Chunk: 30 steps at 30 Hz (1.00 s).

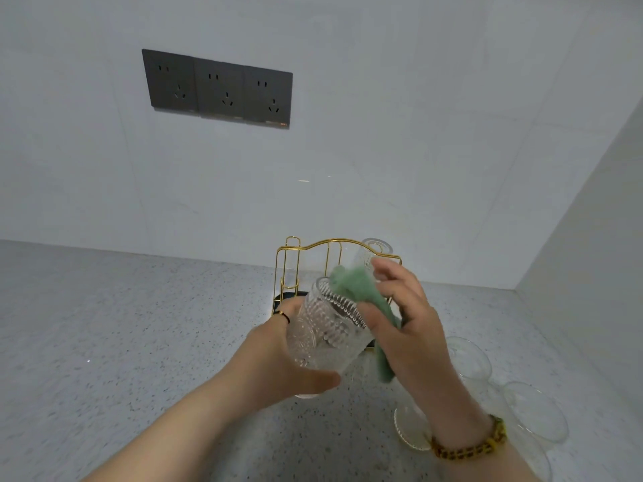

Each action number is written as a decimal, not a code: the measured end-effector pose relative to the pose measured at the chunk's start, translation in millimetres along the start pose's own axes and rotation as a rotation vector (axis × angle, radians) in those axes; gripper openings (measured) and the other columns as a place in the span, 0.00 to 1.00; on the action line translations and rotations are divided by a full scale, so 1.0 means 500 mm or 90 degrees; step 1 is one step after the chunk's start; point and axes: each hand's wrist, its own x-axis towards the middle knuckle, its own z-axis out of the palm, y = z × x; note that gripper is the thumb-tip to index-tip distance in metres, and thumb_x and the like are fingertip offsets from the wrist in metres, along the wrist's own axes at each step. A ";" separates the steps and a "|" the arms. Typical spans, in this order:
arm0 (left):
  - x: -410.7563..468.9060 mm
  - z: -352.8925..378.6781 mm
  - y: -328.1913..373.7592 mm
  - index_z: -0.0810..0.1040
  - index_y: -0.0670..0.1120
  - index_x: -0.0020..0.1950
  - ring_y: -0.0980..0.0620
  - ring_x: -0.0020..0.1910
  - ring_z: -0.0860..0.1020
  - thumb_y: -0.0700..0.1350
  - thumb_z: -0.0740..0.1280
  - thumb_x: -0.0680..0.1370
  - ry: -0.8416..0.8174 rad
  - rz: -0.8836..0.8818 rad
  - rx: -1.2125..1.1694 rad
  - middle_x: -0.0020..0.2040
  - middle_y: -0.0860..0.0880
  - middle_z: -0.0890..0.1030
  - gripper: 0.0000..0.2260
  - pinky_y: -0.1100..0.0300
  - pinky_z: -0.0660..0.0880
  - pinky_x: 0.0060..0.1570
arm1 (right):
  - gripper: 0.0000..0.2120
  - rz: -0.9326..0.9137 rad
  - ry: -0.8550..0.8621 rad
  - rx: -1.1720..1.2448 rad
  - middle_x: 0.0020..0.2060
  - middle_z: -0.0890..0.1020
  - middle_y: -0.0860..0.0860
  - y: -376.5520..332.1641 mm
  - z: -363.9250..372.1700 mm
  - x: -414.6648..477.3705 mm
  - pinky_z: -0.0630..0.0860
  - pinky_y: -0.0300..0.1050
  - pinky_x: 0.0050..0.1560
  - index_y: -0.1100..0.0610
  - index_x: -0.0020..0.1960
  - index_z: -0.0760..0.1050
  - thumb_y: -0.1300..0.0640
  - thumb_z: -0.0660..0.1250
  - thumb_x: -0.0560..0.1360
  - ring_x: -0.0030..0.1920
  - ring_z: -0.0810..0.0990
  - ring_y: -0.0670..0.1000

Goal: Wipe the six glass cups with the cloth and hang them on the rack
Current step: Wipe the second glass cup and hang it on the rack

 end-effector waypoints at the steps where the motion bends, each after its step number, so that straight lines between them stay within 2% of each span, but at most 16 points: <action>1: 0.000 -0.006 -0.003 0.59 0.65 0.59 0.59 0.52 0.74 0.53 0.78 0.59 0.002 0.000 0.041 0.51 0.59 0.74 0.37 0.68 0.73 0.46 | 0.11 -0.033 -0.034 -0.071 0.50 0.72 0.36 -0.003 -0.010 0.002 0.66 0.23 0.49 0.46 0.38 0.73 0.61 0.68 0.71 0.52 0.70 0.33; 3: -0.002 -0.019 0.004 0.58 0.63 0.66 0.53 0.62 0.69 0.56 0.77 0.57 0.003 0.014 0.112 0.52 0.61 0.72 0.43 0.58 0.72 0.59 | 0.11 -0.078 -0.111 -0.181 0.41 0.74 0.38 -0.018 -0.020 0.005 0.66 0.26 0.47 0.45 0.36 0.73 0.60 0.69 0.70 0.48 0.72 0.40; 5: -0.006 -0.027 0.017 0.56 0.63 0.68 0.57 0.65 0.60 0.55 0.77 0.59 -0.005 0.041 0.171 0.46 0.70 0.65 0.43 0.58 0.62 0.69 | 0.13 -0.098 -0.201 -0.240 0.31 0.74 0.39 -0.035 -0.022 0.010 0.66 0.29 0.42 0.46 0.32 0.73 0.60 0.67 0.71 0.40 0.72 0.42; 7: -0.009 -0.030 0.031 0.55 0.65 0.66 0.63 0.60 0.57 0.55 0.76 0.61 -0.020 0.067 0.228 0.44 0.74 0.59 0.42 0.63 0.51 0.70 | 0.18 -0.078 -0.270 -0.299 0.25 0.73 0.41 -0.055 -0.020 0.021 0.67 0.29 0.34 0.44 0.28 0.70 0.60 0.65 0.73 0.33 0.73 0.39; 9: -0.010 -0.027 0.040 0.52 0.70 0.61 0.71 0.54 0.58 0.57 0.76 0.61 -0.038 0.114 0.286 0.44 0.76 0.57 0.40 0.68 0.43 0.67 | 0.12 -0.028 -0.380 -0.388 0.24 0.71 0.44 -0.064 -0.015 0.037 0.68 0.28 0.27 0.49 0.37 0.77 0.60 0.60 0.76 0.26 0.73 0.35; 11: -0.010 -0.021 0.039 0.48 0.72 0.56 0.77 0.49 0.56 0.59 0.75 0.61 -0.071 0.156 0.328 0.45 0.78 0.55 0.39 0.70 0.37 0.65 | 0.10 0.040 -0.502 -0.393 0.29 0.71 0.47 -0.062 -0.009 0.047 0.69 0.30 0.25 0.53 0.45 0.75 0.56 0.56 0.79 0.24 0.75 0.41; 12: -0.011 -0.020 0.042 0.49 0.71 0.58 0.78 0.49 0.56 0.59 0.75 0.61 -0.085 0.166 0.333 0.46 0.78 0.55 0.39 0.70 0.37 0.65 | 0.11 0.071 -0.537 -0.363 0.31 0.74 0.52 -0.057 -0.008 0.048 0.72 0.32 0.29 0.51 0.43 0.74 0.52 0.55 0.79 0.27 0.76 0.45; 14: -0.013 -0.021 0.037 0.53 0.70 0.59 0.85 0.47 0.54 0.58 0.76 0.60 -0.085 0.151 0.299 0.46 0.77 0.56 0.38 0.70 0.40 0.65 | 0.14 0.120 -0.573 -0.315 0.40 0.78 0.65 -0.058 -0.017 0.053 0.78 0.57 0.40 0.48 0.42 0.74 0.42 0.54 0.74 0.38 0.79 0.64; 15: -0.015 -0.025 0.036 0.53 0.72 0.54 0.87 0.46 0.52 0.57 0.77 0.59 -0.079 0.138 0.269 0.46 0.77 0.56 0.37 0.71 0.42 0.64 | 0.15 0.127 -0.568 -0.280 0.44 0.79 0.66 -0.059 -0.026 0.056 0.76 0.64 0.45 0.48 0.44 0.75 0.40 0.54 0.73 0.42 0.79 0.66; 17: -0.017 -0.035 0.037 0.54 0.72 0.47 0.79 0.49 0.56 0.56 0.77 0.55 -0.048 0.124 0.219 0.45 0.76 0.58 0.35 0.71 0.49 0.64 | 0.17 0.119 -0.547 -0.199 0.42 0.81 0.54 -0.074 -0.044 0.056 0.76 0.58 0.46 0.51 0.46 0.76 0.41 0.54 0.75 0.42 0.80 0.55; 19: -0.015 -0.041 0.037 0.56 0.72 0.45 0.68 0.58 0.60 0.50 0.78 0.57 -0.019 0.111 0.183 0.44 0.75 0.58 0.34 0.66 0.56 0.67 | 0.22 0.089 -0.574 -0.201 0.38 0.81 0.38 -0.094 -0.043 0.052 0.74 0.33 0.42 0.48 0.50 0.75 0.35 0.50 0.72 0.39 0.78 0.37; 21: -0.017 -0.044 0.041 0.57 0.72 0.45 0.58 0.66 0.59 0.48 0.79 0.59 -0.014 0.122 0.173 0.44 0.75 0.58 0.34 0.67 0.60 0.62 | 0.31 0.025 -0.651 -0.334 0.43 0.80 0.36 -0.095 -0.027 0.045 0.72 0.29 0.45 0.49 0.59 0.73 0.31 0.48 0.68 0.45 0.78 0.38; 23: -0.016 -0.043 0.041 0.57 0.73 0.46 0.60 0.65 0.60 0.49 0.79 0.58 -0.016 0.145 0.178 0.44 0.75 0.58 0.35 0.68 0.61 0.59 | 0.25 0.022 -0.691 -0.395 0.49 0.77 0.39 -0.101 -0.021 0.034 0.68 0.26 0.48 0.47 0.65 0.67 0.38 0.60 0.71 0.50 0.75 0.41; 25: -0.013 -0.041 0.044 0.56 0.73 0.47 0.75 0.58 0.60 0.54 0.77 0.55 -0.033 0.161 0.203 0.45 0.76 0.58 0.35 0.69 0.58 0.64 | 0.25 0.018 -0.679 -0.372 0.56 0.75 0.42 -0.104 -0.019 0.027 0.64 0.25 0.51 0.47 0.66 0.65 0.45 0.66 0.71 0.53 0.70 0.40; 27: -0.011 -0.039 0.040 0.52 0.72 0.50 0.84 0.52 0.58 0.62 0.69 0.50 -0.049 0.175 0.275 0.46 0.77 0.57 0.36 0.69 0.46 0.68 | 0.21 -0.005 -0.685 -0.378 0.58 0.75 0.46 -0.096 -0.013 0.029 0.67 0.30 0.56 0.52 0.66 0.67 0.50 0.64 0.74 0.54 0.70 0.43; 30: -0.007 -0.038 0.037 0.52 0.70 0.61 0.71 0.57 0.65 0.67 0.62 0.48 0.024 0.207 0.341 0.51 0.74 0.61 0.42 0.68 0.37 0.68 | 0.15 0.018 -0.657 -0.334 0.58 0.77 0.57 -0.080 0.002 0.034 0.70 0.47 0.63 0.61 0.62 0.71 0.58 0.62 0.76 0.58 0.75 0.54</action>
